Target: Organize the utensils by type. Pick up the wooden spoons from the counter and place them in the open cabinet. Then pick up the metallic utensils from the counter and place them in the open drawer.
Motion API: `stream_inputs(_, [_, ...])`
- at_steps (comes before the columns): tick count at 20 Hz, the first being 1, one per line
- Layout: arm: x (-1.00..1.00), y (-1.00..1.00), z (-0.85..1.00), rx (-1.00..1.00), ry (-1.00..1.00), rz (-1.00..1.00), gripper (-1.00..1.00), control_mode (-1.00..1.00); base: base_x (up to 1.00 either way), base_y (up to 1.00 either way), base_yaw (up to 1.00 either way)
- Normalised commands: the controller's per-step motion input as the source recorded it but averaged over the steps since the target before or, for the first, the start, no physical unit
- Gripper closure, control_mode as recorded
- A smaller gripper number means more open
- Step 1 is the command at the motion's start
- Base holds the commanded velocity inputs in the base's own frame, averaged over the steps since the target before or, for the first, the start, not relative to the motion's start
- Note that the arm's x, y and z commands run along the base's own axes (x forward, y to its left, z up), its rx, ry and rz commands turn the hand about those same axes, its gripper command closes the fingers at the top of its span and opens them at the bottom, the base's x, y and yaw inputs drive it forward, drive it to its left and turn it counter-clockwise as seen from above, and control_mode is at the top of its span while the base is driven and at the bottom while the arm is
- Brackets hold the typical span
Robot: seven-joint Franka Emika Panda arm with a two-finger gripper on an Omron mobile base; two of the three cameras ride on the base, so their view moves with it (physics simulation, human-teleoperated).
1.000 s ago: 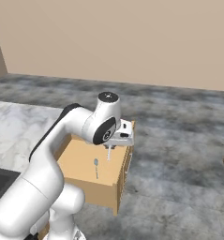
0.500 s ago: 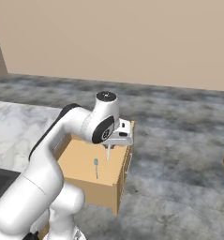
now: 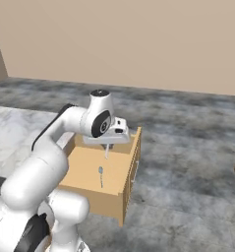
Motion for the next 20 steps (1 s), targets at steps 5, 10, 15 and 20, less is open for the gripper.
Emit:
stream_inputs(5, [0.5, 0.36, -0.48, 0.02, 0.17, -0.01, 1.0, -1.0, 0.0, 0.0, 0.0])
stream_inputs(10, [0.41, 0.35, -0.47, 0.07, 0.02, -0.01, 1.0, -1.0, 0.0, 0.0, 0.0])
stream_inputs(15, [0.3, 0.25, -0.6, 0.03, 0.0, -0.06, 1.0, -1.0, 0.0, 0.0, 0.0])
stream_inputs(20, [0.33, 0.06, -0.57, -0.11, 0.0, -0.13, 1.0, -1.0, 0.0, 0.0, 0.0])
